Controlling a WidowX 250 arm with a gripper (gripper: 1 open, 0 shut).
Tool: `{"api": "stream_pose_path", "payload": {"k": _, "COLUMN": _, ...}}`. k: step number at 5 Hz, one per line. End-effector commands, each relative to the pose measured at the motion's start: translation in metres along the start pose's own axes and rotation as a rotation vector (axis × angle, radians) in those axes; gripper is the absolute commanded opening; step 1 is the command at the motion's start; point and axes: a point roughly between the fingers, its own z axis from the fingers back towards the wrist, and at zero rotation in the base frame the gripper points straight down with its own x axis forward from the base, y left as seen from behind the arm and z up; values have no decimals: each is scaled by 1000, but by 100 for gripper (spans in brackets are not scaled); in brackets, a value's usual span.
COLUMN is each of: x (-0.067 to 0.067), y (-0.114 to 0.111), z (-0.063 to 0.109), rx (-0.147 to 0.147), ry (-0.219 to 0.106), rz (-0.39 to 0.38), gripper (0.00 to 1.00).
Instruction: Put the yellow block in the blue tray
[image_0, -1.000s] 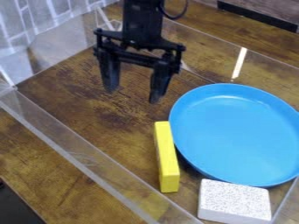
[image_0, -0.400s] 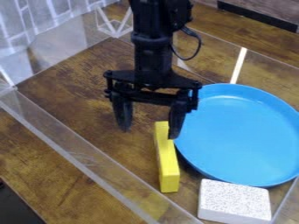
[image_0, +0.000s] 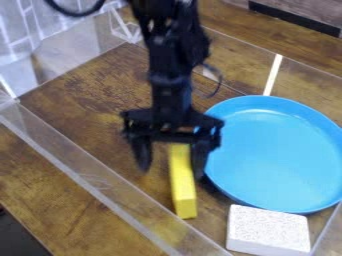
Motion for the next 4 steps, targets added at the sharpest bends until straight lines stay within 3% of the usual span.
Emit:
{"api": "stream_pose_path", "payload": {"k": 1, "x": 11, "y": 7, "z": 1, "rx": -29, "ry": -47, "rz": 26, "gripper": 100}}
{"api": "stream_pose_path", "payload": {"k": 4, "x": 20, "y": 7, "z": 1, "rx": -32, "ry": -49, "rz": 33, "gripper": 100}}
